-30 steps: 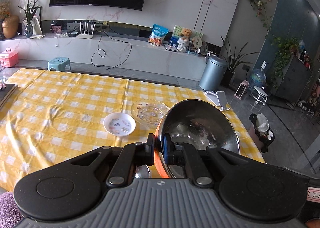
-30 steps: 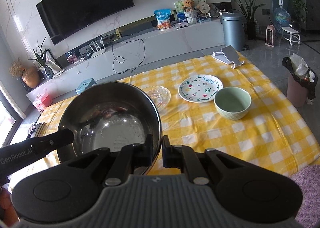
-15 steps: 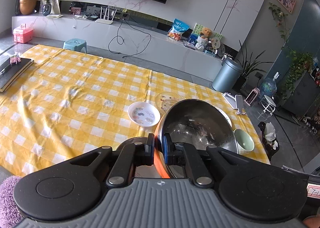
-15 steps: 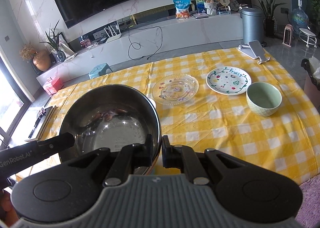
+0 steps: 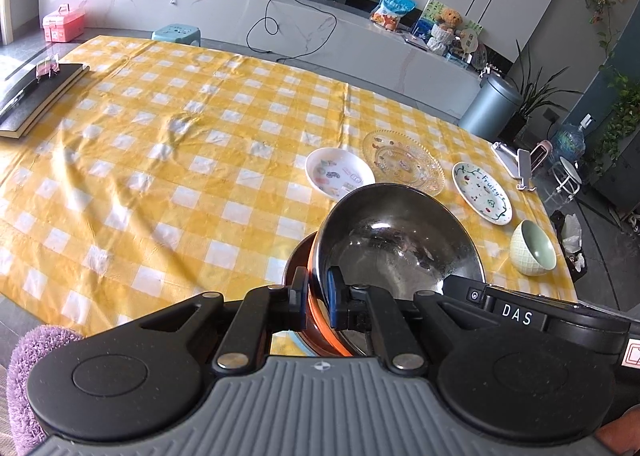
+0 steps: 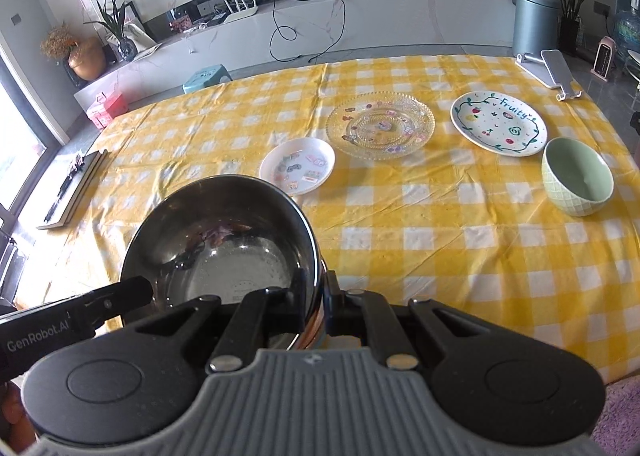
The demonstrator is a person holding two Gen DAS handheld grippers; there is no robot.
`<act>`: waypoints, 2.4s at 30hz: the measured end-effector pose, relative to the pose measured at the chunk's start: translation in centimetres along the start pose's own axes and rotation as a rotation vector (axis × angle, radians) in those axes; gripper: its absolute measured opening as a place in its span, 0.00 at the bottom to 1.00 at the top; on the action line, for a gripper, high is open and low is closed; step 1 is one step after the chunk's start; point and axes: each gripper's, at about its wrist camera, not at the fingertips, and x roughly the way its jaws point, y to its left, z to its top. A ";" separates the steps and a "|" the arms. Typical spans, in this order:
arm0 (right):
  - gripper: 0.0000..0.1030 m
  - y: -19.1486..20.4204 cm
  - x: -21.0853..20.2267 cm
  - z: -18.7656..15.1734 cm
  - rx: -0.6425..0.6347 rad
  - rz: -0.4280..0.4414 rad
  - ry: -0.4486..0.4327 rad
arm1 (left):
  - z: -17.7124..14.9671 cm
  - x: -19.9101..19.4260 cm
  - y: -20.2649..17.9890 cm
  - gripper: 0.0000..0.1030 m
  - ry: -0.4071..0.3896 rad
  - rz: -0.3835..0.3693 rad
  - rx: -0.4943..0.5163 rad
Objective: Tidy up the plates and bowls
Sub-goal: 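Carry the orange bowl with both grippers and lower it into the blue bowl, then open both grippers and lift them off the stacked bowls, then move both grippers to the pale green bowl and close them on its rim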
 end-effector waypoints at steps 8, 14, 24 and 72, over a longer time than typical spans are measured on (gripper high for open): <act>0.06 0.3 1.7 0.3 -0.049 -0.035 0.034 | 0.1 2.0 0.0 0.09 0.060 0.043 0.016; 0.06 0.2 2.9 0.1 -0.052 -0.042 0.061 | 0.3 2.8 -0.2 0.09 0.070 0.074 0.042; 0.07 0.6 3.6 0.0 -0.070 -0.047 0.058 | 0.4 3.5 -0.2 0.10 0.070 0.097 0.061; 0.66 -22.6 -4.6 -0.2 0.366 -0.250 -0.220 | -0.6 5.4 -18.2 0.54 -0.041 -0.125 0.263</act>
